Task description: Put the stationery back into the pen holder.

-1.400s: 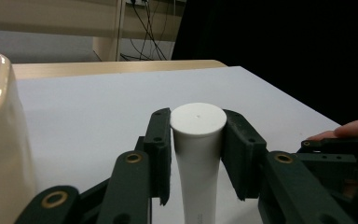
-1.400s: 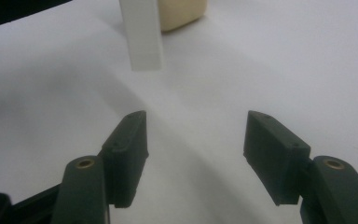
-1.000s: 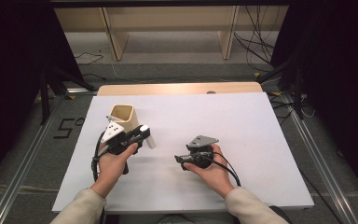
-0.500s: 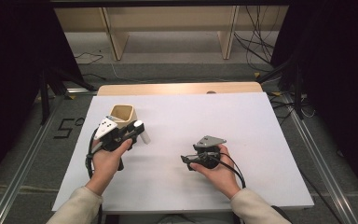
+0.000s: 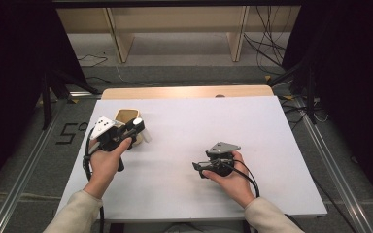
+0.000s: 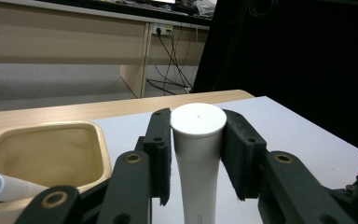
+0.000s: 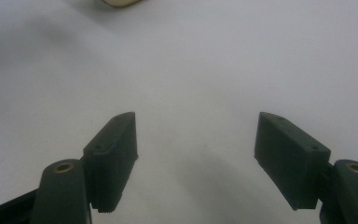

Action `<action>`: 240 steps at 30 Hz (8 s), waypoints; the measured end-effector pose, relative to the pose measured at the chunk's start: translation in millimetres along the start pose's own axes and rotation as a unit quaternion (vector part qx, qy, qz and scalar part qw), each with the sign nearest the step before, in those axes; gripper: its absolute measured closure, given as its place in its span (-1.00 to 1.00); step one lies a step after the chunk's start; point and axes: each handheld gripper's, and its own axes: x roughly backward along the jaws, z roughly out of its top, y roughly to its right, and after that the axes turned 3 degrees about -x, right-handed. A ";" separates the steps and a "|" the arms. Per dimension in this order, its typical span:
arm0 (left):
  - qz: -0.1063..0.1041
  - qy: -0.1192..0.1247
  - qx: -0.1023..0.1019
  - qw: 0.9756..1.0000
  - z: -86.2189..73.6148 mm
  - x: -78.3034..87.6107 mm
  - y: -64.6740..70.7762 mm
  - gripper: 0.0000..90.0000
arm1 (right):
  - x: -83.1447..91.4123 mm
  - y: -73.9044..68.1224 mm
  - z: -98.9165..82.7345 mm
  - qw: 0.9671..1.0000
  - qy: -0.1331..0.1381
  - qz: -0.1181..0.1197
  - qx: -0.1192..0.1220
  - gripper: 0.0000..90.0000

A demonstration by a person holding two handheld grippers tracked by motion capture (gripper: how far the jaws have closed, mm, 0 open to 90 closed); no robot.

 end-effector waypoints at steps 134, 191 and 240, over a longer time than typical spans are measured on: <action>0.120 -0.004 -0.055 0.991 -2.9 -22.4 -43.4 0.44 | 10.1 8.7 -4.8 1.000 -0.004 -0.004 -0.004 -0.37; 0.065 -0.051 -0.035 0.996 -9.1 -5.0 -19.3 -0.14 | 32.8 31.5 -17.9 0.999 0.000 -0.026 -0.026 -0.37; 0.002 -0.115 -0.102 0.988 -53.6 31.5 -11.0 -0.25 | 45.0 41.0 -26.5 0.999 -0.004 -0.034 -0.032 -0.37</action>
